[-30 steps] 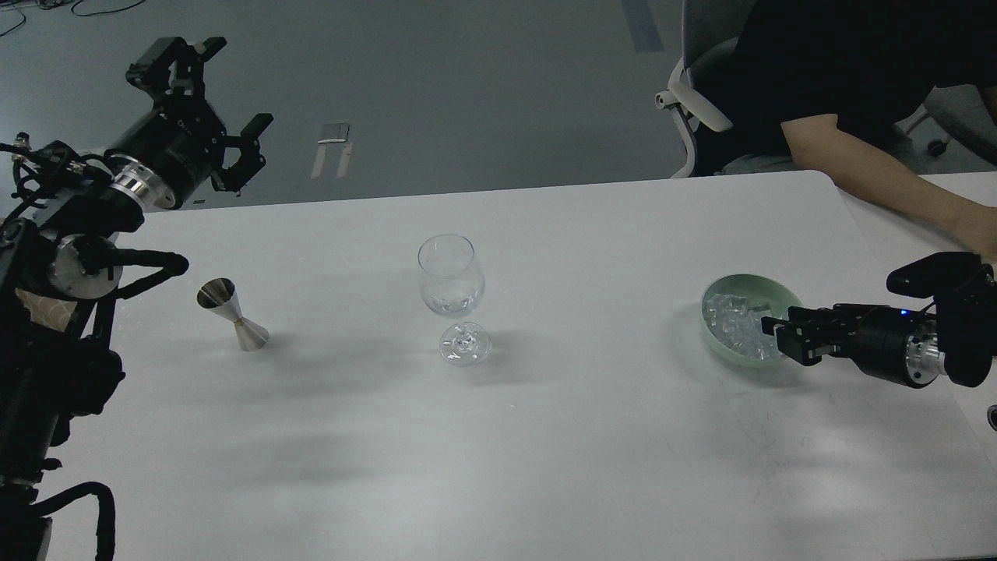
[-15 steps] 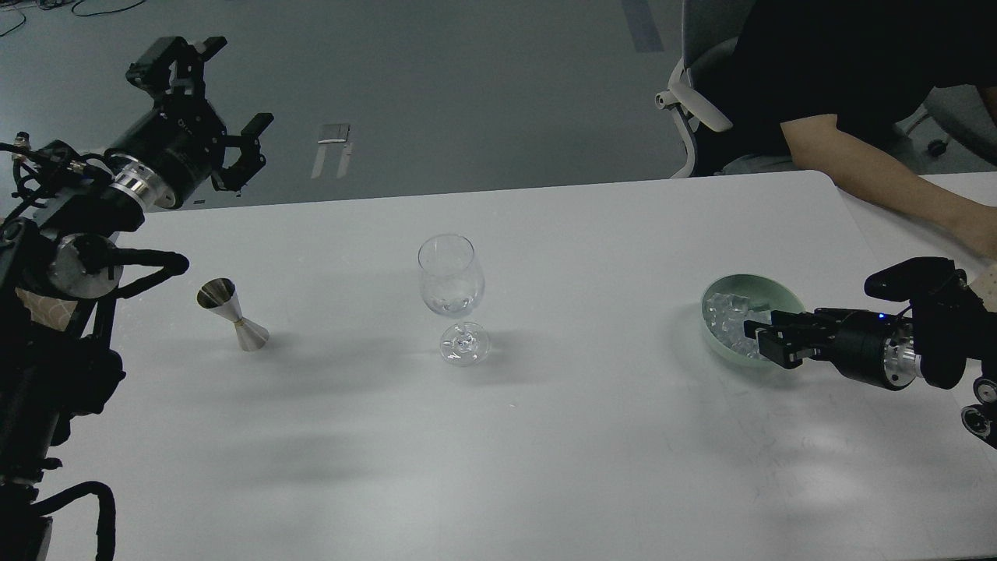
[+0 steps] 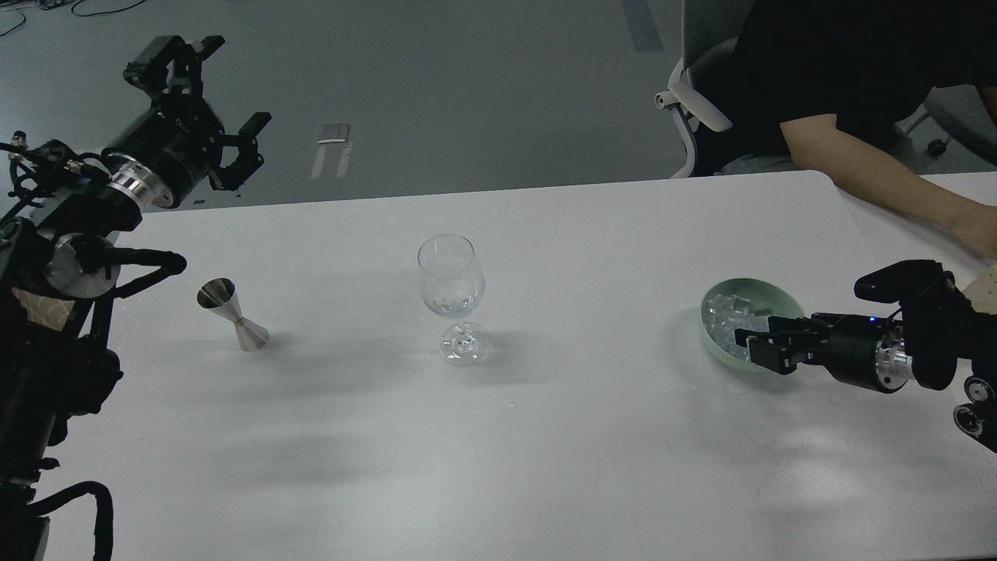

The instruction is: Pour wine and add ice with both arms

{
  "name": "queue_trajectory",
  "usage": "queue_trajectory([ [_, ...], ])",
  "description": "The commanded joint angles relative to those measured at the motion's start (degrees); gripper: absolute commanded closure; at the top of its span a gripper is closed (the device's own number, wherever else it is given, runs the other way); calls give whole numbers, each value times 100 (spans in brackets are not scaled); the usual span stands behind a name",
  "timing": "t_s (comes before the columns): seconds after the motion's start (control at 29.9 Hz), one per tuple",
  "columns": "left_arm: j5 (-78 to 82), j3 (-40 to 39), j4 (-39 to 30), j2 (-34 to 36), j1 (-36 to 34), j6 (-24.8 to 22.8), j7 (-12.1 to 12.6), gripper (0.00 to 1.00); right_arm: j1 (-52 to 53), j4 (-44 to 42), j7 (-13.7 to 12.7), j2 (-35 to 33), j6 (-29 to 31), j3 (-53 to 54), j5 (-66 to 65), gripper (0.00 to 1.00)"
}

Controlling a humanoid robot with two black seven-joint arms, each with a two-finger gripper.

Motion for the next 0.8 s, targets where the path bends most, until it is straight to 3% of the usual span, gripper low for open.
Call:
queue_trajectory([
  [0.0, -1, 0, 0, 10, 0, 0, -1, 2, 10, 3, 18, -3, -8, -30, 8, 46],
  [0.43, 8, 0, 0, 19, 0, 0, -1, 2, 27, 3, 35, -3, -26, -30, 43, 74],
  [0.77, 8, 0, 0, 10, 0, 0, -1, 2, 45, 39, 35, 6, -52, -4, 61, 82],
])
